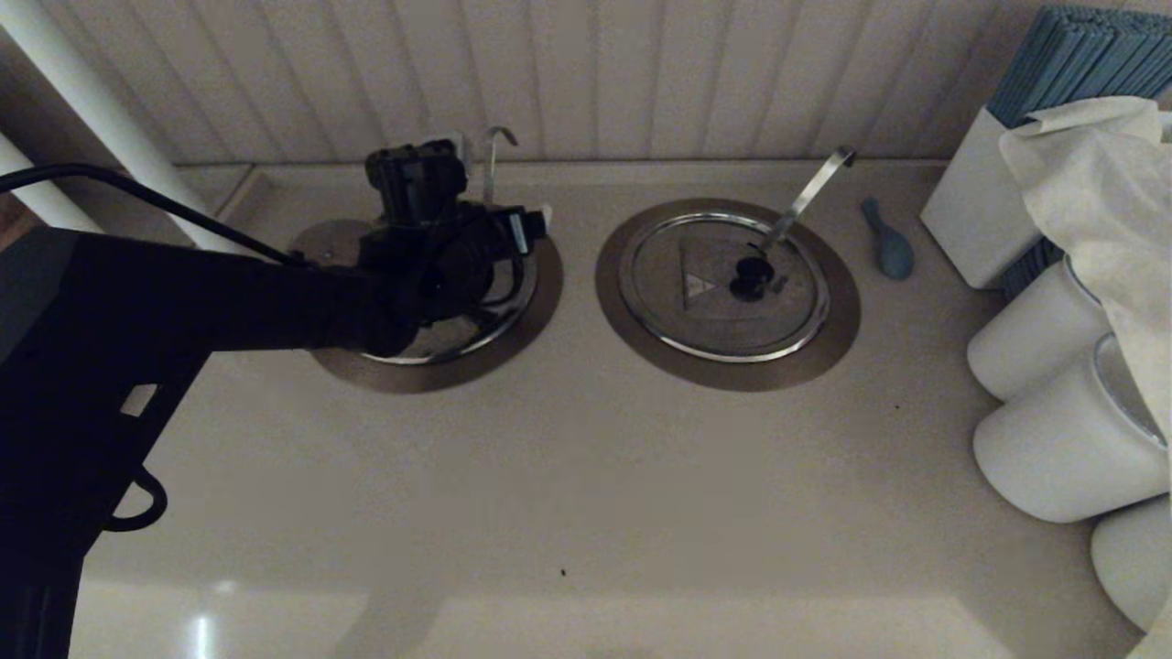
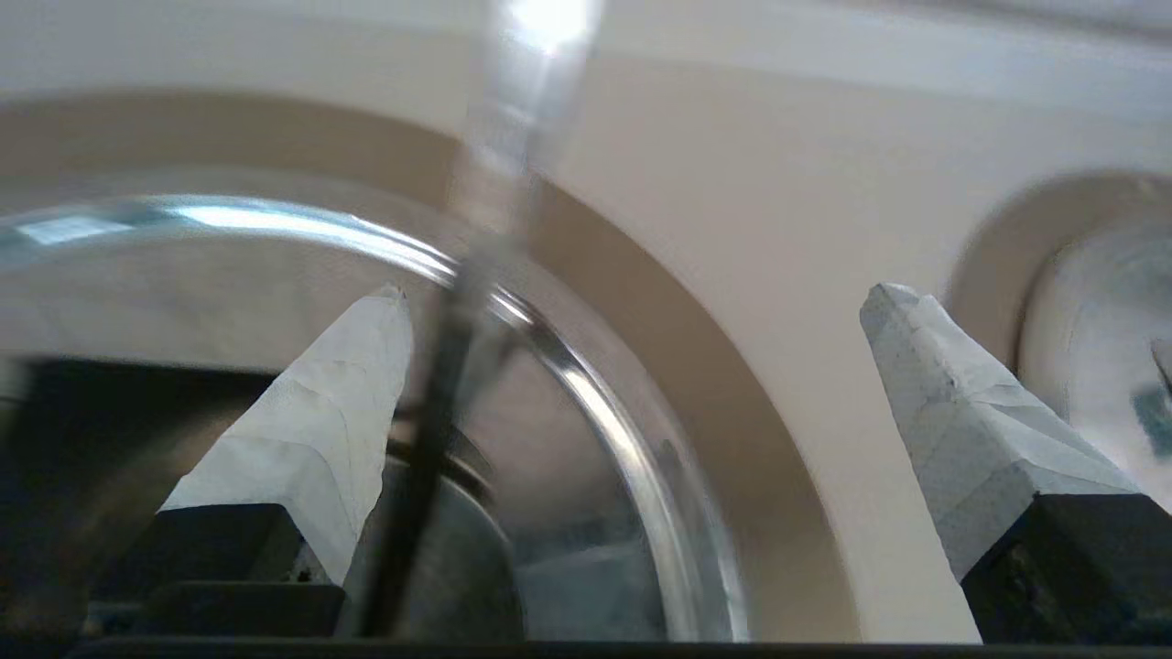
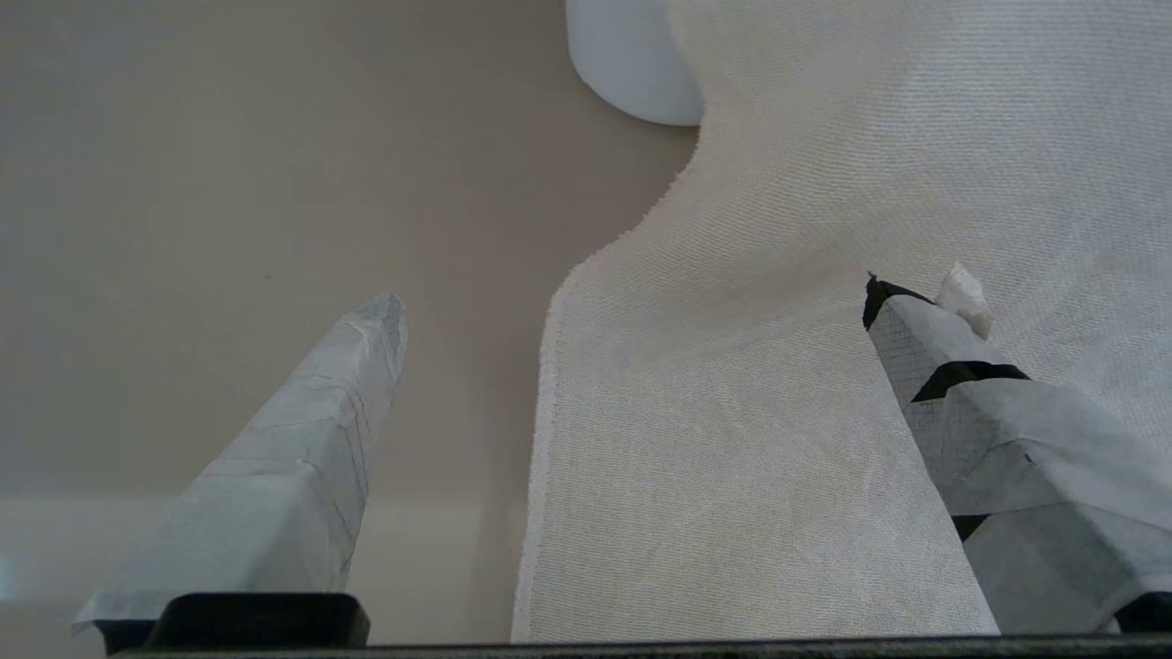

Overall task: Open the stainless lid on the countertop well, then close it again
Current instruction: Stir with a spoon, then close the lid

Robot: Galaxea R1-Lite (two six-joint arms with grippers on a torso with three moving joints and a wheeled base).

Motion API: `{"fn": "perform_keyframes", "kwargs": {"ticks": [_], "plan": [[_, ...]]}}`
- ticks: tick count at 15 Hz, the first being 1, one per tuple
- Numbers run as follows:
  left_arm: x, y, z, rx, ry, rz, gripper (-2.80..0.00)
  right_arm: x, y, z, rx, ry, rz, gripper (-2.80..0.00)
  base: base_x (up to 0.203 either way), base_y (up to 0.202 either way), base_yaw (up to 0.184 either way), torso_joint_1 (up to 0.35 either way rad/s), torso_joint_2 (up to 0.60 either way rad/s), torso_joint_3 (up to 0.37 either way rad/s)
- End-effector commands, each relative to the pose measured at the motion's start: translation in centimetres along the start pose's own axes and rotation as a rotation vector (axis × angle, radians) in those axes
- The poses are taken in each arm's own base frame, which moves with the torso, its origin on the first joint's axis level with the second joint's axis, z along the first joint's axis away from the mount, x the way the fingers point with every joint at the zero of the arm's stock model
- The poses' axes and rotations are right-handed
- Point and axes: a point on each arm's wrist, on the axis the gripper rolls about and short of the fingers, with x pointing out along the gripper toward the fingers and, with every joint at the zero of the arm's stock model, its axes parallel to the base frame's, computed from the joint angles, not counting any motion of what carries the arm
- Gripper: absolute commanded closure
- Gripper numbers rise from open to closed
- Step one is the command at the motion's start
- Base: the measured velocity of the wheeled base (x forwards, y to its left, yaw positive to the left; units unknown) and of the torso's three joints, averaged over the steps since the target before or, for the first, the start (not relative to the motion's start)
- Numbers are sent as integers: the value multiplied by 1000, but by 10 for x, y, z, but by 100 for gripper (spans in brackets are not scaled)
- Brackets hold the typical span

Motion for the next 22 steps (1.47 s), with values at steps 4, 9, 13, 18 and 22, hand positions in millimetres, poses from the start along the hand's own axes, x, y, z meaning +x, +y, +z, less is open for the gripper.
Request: {"fn": "perform_keyframes", "kwargs": {"ticks": [4, 9, 13, 18, 22], "plan": [[0, 16, 16, -8, -46, 37, -280, 0, 0, 0, 0, 1, 1, -280, 0, 0, 0, 0, 0, 0], [-25, 33, 64, -47, -133, 65, -280, 0, 0, 0, 0, 0, 1, -280, 0, 0, 0, 0, 0, 0], [-79, 50, 101, -64, -147, 90, -280, 0, 0, 0, 0, 0, 1, -280, 0, 0, 0, 0, 0, 0], [-145, 71, 90, -55, 32, 137, -280, 0, 0, 0, 0, 0, 1, -280, 0, 0, 0, 0, 0, 0], [-171, 109, 77, -141, 83, 227, -280, 0, 0, 0, 0, 1, 1, -280, 0, 0, 0, 0, 0, 0]]}}
